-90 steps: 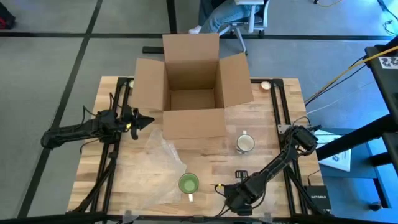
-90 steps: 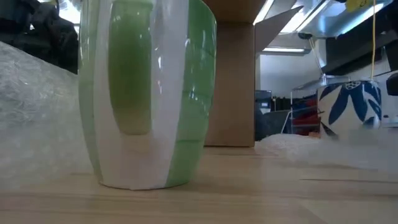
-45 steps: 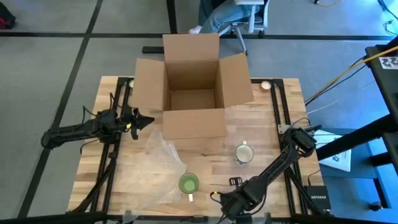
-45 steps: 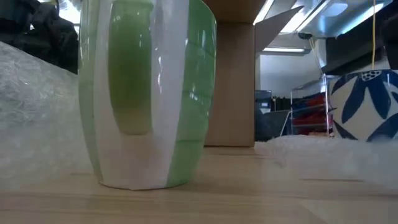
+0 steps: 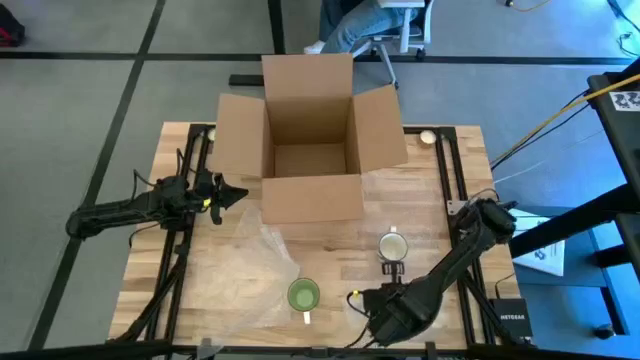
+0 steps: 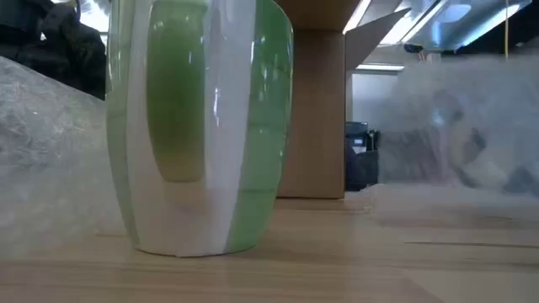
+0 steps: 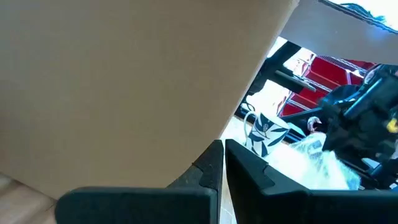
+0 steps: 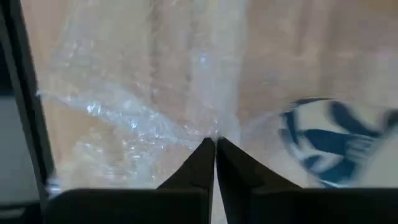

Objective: Wrap mug
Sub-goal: Wrap the blue mug with the right transparent bubble wrap

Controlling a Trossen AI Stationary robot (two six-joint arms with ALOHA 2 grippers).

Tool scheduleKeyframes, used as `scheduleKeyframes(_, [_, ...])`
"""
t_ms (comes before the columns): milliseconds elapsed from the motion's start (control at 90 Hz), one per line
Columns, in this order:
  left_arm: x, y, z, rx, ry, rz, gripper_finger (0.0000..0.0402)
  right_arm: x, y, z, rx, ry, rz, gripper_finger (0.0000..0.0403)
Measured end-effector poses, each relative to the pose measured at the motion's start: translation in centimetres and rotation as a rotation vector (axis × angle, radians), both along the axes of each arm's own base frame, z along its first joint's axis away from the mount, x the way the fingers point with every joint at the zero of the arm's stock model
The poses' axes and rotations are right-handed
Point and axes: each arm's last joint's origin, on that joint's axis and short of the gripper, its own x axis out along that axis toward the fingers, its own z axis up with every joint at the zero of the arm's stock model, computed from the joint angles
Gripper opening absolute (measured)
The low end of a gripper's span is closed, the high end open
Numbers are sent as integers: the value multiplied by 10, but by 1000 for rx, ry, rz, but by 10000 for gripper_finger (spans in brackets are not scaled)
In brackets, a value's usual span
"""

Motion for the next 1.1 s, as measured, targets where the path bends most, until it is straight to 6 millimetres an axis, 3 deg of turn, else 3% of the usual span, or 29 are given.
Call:
scheduleKeyframes(222, [0,0,0,0,-1,0,0,-22,-29,35,-207,-109,-144,0])
scheduleKeyframes(367, [0,0,0,0,0,0,0,-28,-43,39,-298,-207,-191,0])
scheduleKeyframes(467, [0,0,0,0,0,0,0,-30,-56,26,-339,-180,-257,0])
scheduleKeyframes(756, [0,0,0,0,0,0,0,-31,-88,-36,-419,-98,-416,0])
scheduleKeyframes(1100, [0,0,0,10,2,0,0,-10,-103,-57,-159,40,-347,0])
